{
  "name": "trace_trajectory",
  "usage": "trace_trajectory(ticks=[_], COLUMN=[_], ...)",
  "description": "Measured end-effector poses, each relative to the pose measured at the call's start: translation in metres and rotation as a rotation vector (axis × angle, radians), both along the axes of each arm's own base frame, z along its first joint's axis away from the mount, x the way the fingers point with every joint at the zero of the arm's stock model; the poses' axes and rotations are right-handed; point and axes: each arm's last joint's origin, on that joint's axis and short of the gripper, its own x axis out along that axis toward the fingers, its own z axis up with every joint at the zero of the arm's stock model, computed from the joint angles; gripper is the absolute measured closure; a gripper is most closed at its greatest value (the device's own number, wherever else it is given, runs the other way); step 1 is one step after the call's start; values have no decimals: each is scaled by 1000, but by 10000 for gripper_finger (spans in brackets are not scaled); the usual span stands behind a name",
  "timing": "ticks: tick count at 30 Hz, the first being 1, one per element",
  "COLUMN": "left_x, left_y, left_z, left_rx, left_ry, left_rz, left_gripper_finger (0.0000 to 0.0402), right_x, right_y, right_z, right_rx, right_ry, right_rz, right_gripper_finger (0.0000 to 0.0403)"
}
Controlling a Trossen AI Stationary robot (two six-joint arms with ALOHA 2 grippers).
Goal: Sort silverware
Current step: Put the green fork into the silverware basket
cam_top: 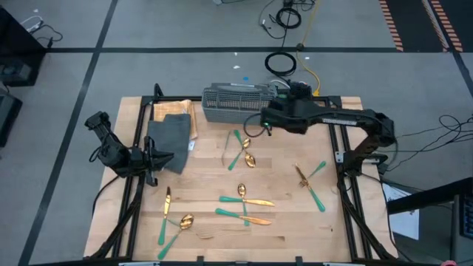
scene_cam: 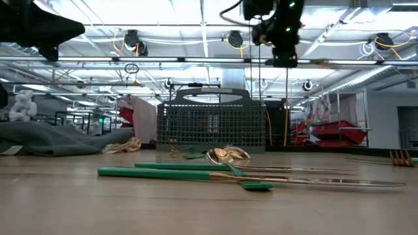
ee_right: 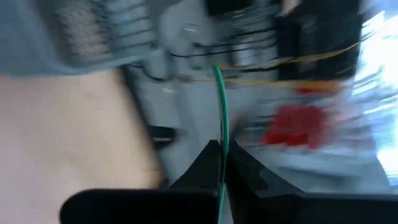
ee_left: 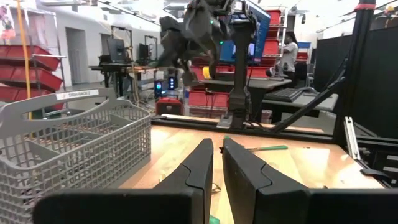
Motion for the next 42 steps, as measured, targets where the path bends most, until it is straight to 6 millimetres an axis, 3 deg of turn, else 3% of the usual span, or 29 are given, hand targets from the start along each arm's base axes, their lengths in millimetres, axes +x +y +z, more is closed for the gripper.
trace_trajectory(ticks=[6, 10, 17, 24, 33, 42], left_x=[0, 0, 1, 1, 1, 1], left_y=[0, 0, 0, 0, 0, 0], left_z=[0, -1, -6, -8, -8, -8], left_rx=[2, 13, 26, 24, 23, 23], left_ry=[3, 12, 44, 60, 60, 60], left_rz=[2, 3, 26, 26, 28, 28], left_gripper_finger=[359, 359, 359, 359, 359, 359], right_x=[38, 60, 74, 77, 84, 89], right_y=[-16, -25, -50, -67, -62, -50], right_z=[-40, -76, -111, -112, -111, -111], right_rx=[-249, -230, -154, -136, -89, -74], right_ry=[610, 785, 822, 767, 830, 853], right_rz=[65, 92, 81, 55, 128, 186], right_gripper_finger=[403, 403, 403, 403, 397, 319])
